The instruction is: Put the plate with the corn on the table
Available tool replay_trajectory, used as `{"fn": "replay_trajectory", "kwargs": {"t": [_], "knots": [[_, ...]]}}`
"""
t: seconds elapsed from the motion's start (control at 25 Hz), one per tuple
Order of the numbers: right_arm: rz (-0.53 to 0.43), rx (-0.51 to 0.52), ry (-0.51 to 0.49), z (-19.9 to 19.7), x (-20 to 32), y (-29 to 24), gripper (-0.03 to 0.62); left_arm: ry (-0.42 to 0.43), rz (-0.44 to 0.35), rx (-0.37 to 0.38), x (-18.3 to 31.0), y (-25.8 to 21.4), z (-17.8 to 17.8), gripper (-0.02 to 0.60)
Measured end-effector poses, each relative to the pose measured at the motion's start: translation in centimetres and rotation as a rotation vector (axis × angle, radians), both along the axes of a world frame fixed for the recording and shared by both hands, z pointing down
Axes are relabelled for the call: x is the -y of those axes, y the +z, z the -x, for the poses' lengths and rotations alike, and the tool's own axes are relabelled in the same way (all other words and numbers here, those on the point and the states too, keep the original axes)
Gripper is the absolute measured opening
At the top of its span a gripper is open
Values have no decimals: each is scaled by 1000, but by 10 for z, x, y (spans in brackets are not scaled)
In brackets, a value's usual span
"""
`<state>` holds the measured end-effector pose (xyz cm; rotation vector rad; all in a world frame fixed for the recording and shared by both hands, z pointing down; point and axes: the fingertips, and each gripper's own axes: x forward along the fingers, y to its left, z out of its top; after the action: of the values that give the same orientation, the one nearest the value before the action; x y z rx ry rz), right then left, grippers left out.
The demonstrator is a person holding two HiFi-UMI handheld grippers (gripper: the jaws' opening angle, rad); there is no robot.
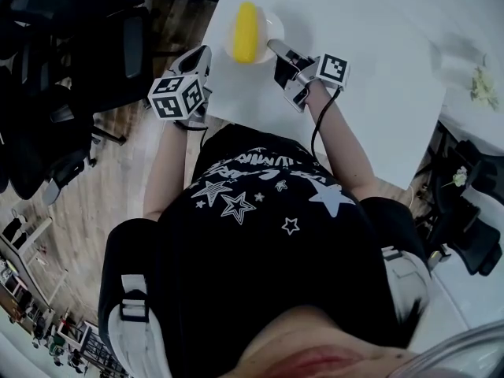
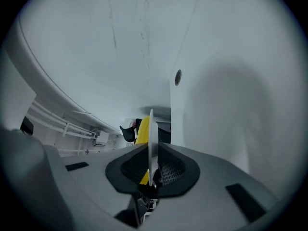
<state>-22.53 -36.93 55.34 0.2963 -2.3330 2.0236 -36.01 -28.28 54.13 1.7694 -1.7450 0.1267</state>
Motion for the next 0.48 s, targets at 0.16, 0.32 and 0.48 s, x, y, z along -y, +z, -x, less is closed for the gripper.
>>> {"fn": "replay_trajectory", "kwargs": {"t": [0.16, 0.32, 0.48], "knots": [[-13, -3, -8, 21, 7, 9, 41, -7, 12, -1, 6, 8, 14, 5], [11, -33, -7, 34, 11, 23, 41, -21, 22, -3, 9, 15, 26, 5], [25, -45, -9, 40, 12, 30, 41, -27, 31, -7, 11, 21, 31, 5]]}}
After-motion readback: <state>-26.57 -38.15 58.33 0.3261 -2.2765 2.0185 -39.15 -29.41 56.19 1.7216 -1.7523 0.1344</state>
